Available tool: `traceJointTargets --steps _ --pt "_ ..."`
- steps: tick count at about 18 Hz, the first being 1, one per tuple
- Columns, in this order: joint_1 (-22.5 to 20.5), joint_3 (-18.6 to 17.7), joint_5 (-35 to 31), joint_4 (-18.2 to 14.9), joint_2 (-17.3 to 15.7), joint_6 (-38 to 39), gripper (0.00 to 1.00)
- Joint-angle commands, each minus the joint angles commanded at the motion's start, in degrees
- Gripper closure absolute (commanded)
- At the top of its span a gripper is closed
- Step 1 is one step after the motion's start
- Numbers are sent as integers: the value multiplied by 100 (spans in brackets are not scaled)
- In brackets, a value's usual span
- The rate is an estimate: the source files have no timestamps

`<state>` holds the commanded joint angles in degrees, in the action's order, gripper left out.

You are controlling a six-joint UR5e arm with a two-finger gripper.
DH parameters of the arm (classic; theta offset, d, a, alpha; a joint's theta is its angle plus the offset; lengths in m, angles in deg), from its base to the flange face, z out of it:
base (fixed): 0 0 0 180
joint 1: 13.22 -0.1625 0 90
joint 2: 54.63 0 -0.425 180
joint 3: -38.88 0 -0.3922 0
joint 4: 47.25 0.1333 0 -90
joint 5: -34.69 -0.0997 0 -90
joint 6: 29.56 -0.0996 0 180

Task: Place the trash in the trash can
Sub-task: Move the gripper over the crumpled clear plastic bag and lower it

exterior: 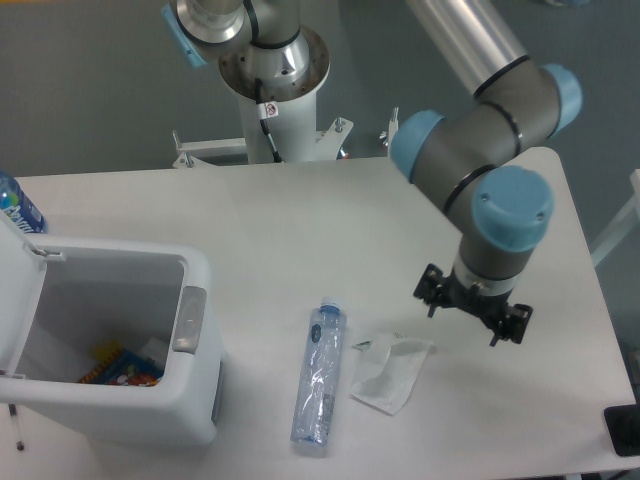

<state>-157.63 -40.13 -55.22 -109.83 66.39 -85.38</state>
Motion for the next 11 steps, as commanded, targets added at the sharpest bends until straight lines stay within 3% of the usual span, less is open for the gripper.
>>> traceJointTargets --steps 8,10,11 --pt "448 -509 -26 114 -61 -26 0" --pt "563 -702 -44 341 -61 1 0" --pt "615 -851 -44 647 -61 18 0"
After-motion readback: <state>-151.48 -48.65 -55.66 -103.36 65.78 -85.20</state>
